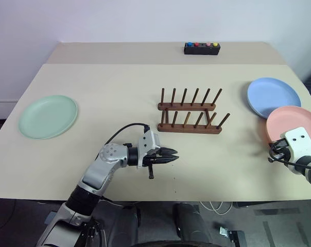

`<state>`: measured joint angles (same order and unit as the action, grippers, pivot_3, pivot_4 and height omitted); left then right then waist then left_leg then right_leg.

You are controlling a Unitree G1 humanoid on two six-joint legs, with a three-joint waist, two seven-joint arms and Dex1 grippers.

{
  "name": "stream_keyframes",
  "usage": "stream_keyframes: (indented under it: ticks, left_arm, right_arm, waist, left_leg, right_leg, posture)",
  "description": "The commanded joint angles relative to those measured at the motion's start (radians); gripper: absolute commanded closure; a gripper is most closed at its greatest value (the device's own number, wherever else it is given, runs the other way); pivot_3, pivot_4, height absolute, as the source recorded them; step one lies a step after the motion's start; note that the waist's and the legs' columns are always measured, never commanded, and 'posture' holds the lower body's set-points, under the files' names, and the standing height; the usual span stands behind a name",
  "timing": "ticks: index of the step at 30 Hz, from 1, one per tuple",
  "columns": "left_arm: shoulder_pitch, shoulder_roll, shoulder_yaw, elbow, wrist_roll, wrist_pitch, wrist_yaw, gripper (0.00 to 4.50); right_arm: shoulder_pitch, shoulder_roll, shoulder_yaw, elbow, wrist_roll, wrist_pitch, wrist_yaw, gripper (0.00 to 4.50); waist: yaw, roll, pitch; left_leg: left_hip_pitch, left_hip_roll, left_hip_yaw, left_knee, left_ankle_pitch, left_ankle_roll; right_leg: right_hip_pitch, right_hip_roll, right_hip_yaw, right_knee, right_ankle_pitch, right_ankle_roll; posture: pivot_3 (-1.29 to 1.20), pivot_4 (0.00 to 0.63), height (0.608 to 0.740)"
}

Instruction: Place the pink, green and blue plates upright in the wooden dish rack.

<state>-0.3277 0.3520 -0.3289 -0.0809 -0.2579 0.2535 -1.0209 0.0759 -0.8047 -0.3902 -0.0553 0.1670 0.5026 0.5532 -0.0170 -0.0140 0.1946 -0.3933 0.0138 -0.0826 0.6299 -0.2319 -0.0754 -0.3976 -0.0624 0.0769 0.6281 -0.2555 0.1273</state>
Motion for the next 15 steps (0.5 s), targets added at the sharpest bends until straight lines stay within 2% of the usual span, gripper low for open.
stream_keyframes:
  ticks: [1,10,15]
  left_arm:
    - [-0.004,-0.002,0.006,-0.012,-0.004,-0.016,0.003,3.84]
    - [-0.006,0.001,0.008,-0.007,-0.003,-0.018,-0.002,3.84]
    - [-0.017,-0.003,0.003,0.005,-0.002,-0.022,-0.010,3.84]
  right_arm:
    - [0.012,-0.023,-0.016,-0.040,-0.014,-0.012,0.005,4.41]
    - [0.105,-0.062,-0.104,-0.225,0.011,-0.125,0.113,4.41]
    - [0.018,-0.078,-0.164,-0.285,0.076,-0.173,0.150,4.41]
  waist:
    - [0.000,0.000,0.000]
    - [-0.001,0.000,0.000]
    - [-0.003,0.000,0.000]
  left_leg:
    - [0.000,0.000,0.000,0.000,0.000,0.000]
    - [0.000,0.000,0.000,0.000,0.000,0.000]
    - [-0.001,0.000,0.000,0.000,0.000,0.000]
  right_leg:
    - [0.000,0.000,0.000,0.000,0.000,0.000]
    - [0.000,0.000,0.000,0.000,-0.001,0.002]
    - [-0.001,0.000,0.000,0.000,-0.001,0.002]
  posture:
    - [0.00,0.150,0.730]
    - [0.00,0.150,0.730]
    - [0.00,0.150,0.730]
